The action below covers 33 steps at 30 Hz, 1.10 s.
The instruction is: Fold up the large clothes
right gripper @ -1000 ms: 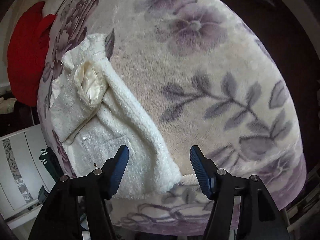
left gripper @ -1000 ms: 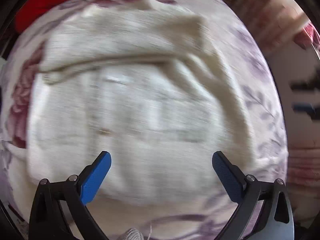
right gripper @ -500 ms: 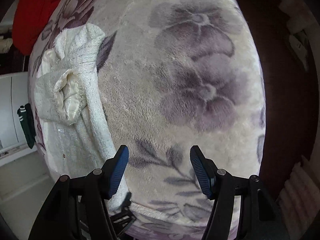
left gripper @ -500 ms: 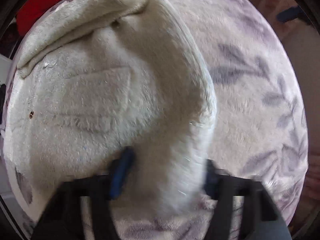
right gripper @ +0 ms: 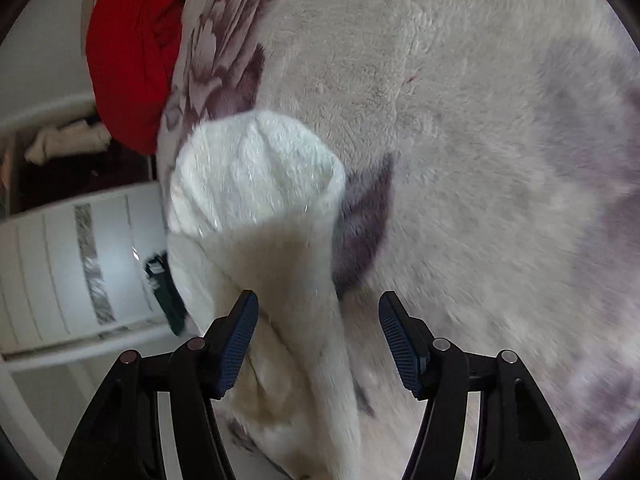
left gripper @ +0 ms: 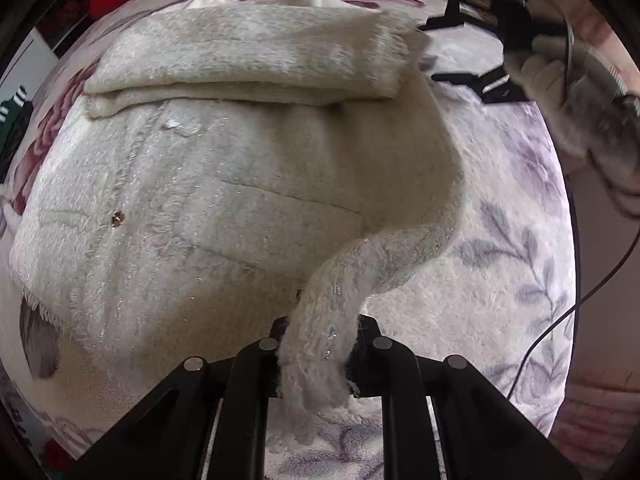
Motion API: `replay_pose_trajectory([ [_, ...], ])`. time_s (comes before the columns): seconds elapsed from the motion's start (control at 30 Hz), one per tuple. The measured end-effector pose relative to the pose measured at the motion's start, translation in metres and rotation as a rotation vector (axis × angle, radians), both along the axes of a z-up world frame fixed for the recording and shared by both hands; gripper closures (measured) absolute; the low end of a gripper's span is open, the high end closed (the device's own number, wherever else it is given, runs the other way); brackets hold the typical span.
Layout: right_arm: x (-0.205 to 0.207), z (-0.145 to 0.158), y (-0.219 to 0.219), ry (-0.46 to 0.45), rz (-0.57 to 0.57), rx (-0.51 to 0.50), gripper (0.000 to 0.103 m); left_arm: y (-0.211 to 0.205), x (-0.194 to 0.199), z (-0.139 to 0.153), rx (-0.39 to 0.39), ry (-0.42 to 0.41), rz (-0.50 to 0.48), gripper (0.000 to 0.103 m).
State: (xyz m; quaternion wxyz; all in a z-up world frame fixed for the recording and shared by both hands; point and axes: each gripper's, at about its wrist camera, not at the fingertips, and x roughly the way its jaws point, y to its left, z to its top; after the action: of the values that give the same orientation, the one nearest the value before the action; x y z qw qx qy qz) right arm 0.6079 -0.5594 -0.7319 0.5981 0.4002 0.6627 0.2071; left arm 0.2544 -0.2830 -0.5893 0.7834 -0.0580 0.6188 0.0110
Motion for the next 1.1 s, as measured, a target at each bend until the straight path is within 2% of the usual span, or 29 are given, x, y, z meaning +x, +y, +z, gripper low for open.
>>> replay_pose_trajectory([
  [0.1,-0.009,-0.029,0.009,0.048,-0.094,0.152,0.039,-0.001,0.002,0.004,-0.016,0.005,0.012,0.091],
  [0.2,-0.018,-0.037,0.019,0.043,-0.159,0.213,0.088,0.011,0.004,0.014,-0.034,-0.002,0.021,0.092],
  [0.3,-0.025,-0.026,0.024,0.035,-0.206,0.184,0.089,0.028,0.001,0.032,-0.053,-0.032,0.028,0.092],
  [0.43,-0.022,0.011,0.033,0.014,-0.204,0.136,0.09,0.058,-0.002,0.058,-0.095,-0.073,0.067,0.092],
  [0.63,-0.011,0.068,0.062,0.008,-0.216,0.156,0.09,0.121,0.0,0.095,-0.064,-0.156,0.165,0.092],
  [0.77,-0.012,0.096,0.091,0.0,-0.264,0.142,0.09,0.159,0.006,0.098,-0.044,-0.184,0.225,0.092],
  [0.87,-0.009,0.114,0.12,-0.012,-0.258,0.115,0.09,0.194,0.009,0.096,-0.037,-0.187,0.266,0.092],
  [1.1,0.018,0.149,0.214,-0.044,-0.146,-0.03,0.09,0.259,0.005,0.085,-0.101,-0.183,0.349,0.092],
])
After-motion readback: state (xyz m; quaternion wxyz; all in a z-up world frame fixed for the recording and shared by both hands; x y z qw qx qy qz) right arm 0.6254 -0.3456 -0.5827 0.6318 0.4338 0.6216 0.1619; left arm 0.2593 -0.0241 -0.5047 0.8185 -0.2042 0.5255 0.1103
